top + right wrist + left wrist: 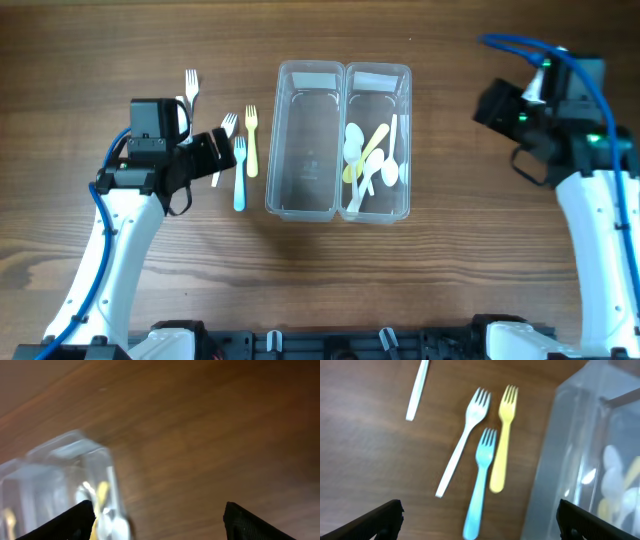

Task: Pack container
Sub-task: 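Lower the left gripper onto a white fork and grasp it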

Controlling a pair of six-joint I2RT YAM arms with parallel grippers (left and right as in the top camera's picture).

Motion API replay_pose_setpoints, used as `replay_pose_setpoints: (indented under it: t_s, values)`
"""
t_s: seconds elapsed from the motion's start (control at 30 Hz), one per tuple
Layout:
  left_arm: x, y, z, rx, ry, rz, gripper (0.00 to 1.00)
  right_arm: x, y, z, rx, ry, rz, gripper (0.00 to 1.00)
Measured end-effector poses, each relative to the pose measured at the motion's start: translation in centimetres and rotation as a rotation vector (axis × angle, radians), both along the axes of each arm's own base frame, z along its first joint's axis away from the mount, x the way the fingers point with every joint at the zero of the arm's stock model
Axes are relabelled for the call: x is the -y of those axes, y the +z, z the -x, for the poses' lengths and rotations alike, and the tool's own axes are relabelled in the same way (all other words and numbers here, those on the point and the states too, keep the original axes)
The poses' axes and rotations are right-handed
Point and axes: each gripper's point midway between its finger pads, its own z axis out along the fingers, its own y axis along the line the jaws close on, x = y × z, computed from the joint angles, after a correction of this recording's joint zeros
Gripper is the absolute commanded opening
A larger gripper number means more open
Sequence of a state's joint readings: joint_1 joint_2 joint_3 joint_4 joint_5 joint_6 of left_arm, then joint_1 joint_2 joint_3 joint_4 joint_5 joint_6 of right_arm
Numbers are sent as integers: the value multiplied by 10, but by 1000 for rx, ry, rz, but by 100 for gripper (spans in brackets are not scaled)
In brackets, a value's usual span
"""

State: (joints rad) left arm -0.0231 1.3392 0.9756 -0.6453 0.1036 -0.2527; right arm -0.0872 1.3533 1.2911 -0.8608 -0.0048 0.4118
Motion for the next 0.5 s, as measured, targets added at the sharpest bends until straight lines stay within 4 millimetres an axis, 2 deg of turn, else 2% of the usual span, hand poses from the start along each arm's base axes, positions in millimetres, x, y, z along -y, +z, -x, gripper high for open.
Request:
replay_pose_setpoints:
  t_s: [0.13, 0.27, 0.37, 0.5]
  values:
    - [-1, -4, -4, -19, 3, -5, 99, 12, -8, 8, -40, -41, -23, 83]
    - [-5, -20, -12, -112, -4, -41, 99, 9, -13, 9, -62, -31, -44, 82]
    - [-7, -33, -27, -164, -44, -74, 93, 8, -16, 10, -73, -27, -52, 82]
    - [-8, -49, -45, -176, -141, -135, 79, 6, -19, 14, -98, -23, -61, 79]
